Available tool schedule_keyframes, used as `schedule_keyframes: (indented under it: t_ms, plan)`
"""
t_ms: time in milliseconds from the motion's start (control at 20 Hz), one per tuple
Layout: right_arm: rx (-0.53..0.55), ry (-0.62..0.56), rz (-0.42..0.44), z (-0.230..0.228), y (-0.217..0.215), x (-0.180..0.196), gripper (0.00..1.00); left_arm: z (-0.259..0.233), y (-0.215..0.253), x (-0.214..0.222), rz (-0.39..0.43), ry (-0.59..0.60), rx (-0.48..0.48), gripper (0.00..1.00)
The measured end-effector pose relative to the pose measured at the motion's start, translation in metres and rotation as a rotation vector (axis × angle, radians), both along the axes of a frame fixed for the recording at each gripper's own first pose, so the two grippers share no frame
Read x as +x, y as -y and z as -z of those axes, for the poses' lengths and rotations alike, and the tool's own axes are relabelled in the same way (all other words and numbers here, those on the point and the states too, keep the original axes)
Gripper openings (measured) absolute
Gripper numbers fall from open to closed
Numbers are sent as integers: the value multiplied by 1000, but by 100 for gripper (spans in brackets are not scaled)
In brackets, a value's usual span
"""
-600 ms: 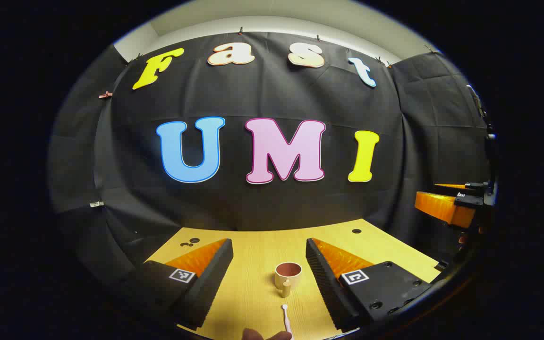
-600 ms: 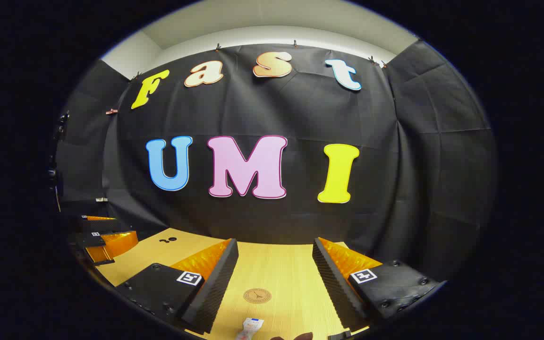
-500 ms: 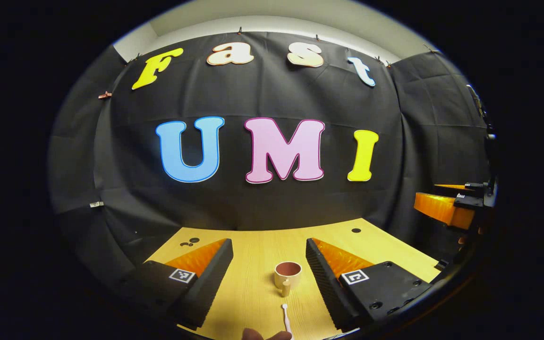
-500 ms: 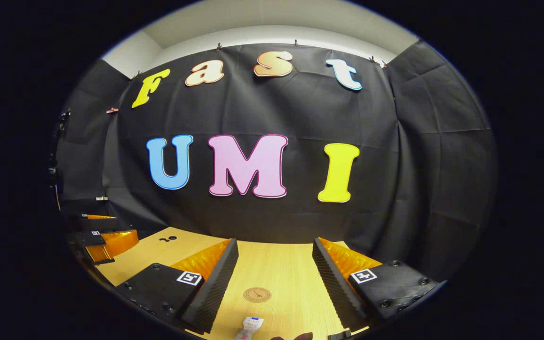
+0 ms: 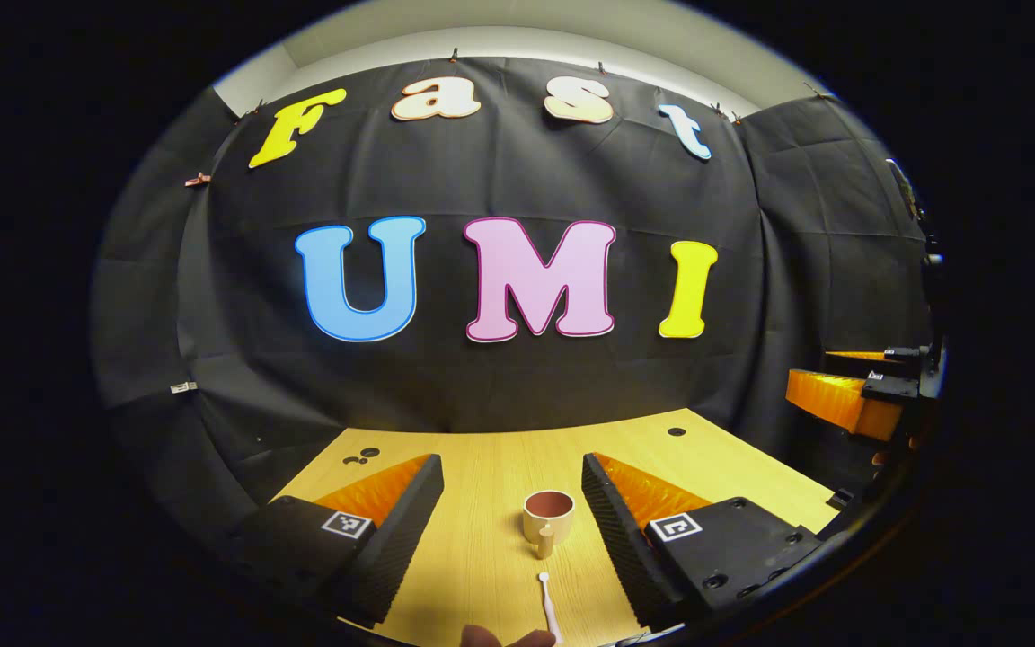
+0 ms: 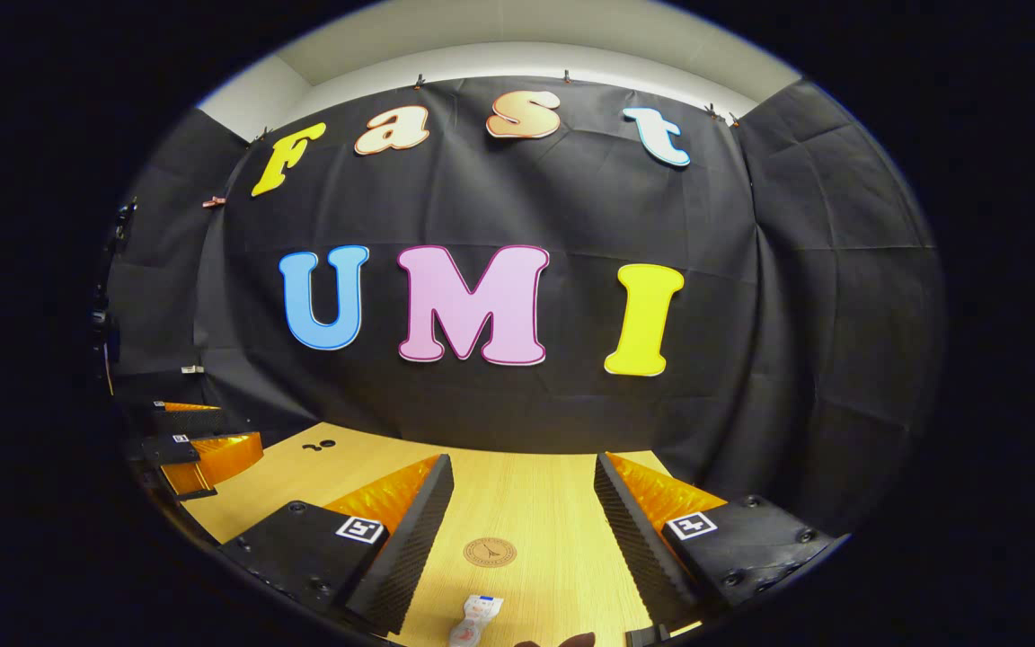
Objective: Put the toothbrush and toothpaste on the desktop into the cup, then pick up the cup and place it on the coaster on the desktop.
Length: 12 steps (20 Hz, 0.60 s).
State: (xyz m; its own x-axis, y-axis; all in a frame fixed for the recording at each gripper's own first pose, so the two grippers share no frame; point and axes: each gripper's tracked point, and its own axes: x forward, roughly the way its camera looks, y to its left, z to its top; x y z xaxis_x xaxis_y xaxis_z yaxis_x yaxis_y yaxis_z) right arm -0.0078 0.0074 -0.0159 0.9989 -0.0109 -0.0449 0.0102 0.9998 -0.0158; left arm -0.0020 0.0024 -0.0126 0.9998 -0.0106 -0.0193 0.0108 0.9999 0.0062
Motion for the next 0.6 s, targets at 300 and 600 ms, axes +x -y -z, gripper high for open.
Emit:
schedule_keyframes:
  t_ms: [300,600]
  plan:
    - [-12,-69,-13,28,-18,-5,97,9,-12,-8,1,-10,3,96]
    - [28,-265,-8,97,-35,-15,99,22,-32,-18,-1,-37,7,96]
